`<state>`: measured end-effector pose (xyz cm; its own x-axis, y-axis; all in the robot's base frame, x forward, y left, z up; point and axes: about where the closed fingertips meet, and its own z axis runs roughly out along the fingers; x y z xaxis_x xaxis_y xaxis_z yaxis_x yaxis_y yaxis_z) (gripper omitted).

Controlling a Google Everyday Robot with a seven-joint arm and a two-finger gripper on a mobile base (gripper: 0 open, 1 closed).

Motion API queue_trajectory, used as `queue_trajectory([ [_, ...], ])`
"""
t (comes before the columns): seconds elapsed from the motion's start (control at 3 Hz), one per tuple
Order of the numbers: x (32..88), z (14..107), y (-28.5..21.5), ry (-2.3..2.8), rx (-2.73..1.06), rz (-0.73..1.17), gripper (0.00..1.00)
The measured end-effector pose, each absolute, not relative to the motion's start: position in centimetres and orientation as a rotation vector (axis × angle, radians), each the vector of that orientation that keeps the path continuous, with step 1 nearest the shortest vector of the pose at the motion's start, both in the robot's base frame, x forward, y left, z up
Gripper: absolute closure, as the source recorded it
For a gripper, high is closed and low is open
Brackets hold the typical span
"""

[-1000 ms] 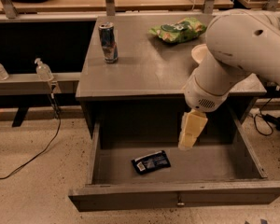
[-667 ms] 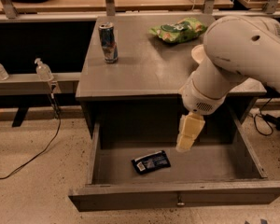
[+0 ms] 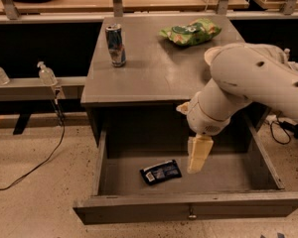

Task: Pick rxbar blueberry from top drawer and place on counter

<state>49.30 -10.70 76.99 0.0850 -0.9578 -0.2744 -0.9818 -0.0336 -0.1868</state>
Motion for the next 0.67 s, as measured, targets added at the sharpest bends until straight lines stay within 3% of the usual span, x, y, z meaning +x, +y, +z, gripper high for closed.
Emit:
queue_trajectory([
  [0.33, 50.1, 75.0, -9.4, 1.840, -2.138, 0.106, 0.23],
  [0.67, 51.4, 71.4, -7.4, 1.783, -2.205, 0.170, 0.54],
])
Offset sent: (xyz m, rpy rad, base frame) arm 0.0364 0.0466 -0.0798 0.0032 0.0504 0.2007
